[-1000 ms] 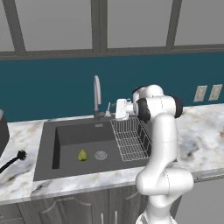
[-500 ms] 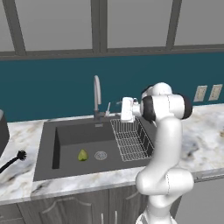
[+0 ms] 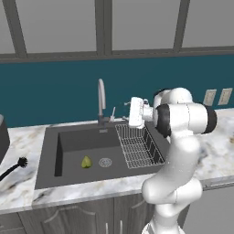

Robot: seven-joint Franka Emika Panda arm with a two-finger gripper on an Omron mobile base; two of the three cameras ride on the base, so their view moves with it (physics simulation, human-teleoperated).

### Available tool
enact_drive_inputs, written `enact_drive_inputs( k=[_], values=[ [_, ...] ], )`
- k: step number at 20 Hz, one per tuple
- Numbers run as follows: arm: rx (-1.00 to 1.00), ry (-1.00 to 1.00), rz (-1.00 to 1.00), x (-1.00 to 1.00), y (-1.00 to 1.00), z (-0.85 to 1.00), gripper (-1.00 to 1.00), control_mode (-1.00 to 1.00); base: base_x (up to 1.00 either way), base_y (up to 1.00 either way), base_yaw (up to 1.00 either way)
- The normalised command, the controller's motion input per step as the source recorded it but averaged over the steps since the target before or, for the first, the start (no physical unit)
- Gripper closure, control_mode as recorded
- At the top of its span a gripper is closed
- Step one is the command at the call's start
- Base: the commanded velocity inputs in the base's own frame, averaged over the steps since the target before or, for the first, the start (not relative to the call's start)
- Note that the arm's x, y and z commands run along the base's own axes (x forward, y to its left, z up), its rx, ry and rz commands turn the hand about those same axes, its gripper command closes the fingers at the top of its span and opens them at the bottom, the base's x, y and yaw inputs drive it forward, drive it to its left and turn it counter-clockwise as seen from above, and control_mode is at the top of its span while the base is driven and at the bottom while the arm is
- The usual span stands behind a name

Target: Turn on the sink faucet. Then move the lemon wedge from the counter to the sink. Turn off the sink. Move the vegetable from the sink to the pot next to the stove. Finally move the pot to the rear center burner.

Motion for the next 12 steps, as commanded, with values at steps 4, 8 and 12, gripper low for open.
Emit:
enact_drive_inputs(
  k=[4,8,12],
  values=[
    [0.00,-0.07,0.00,-0.72,0.14,0.54,-1.00,-1.00,0.00,0.00,0.00],
    [0.00,-0.03,0.00,-0.80,0.18,0.48,-1.00,-1.00,0.00,0.00,0.00],
    [0.00,0.00,0.00,-0.81,0.19,0.44,-1.00,-1.00,0.00,0.00,0.00]
  ],
)
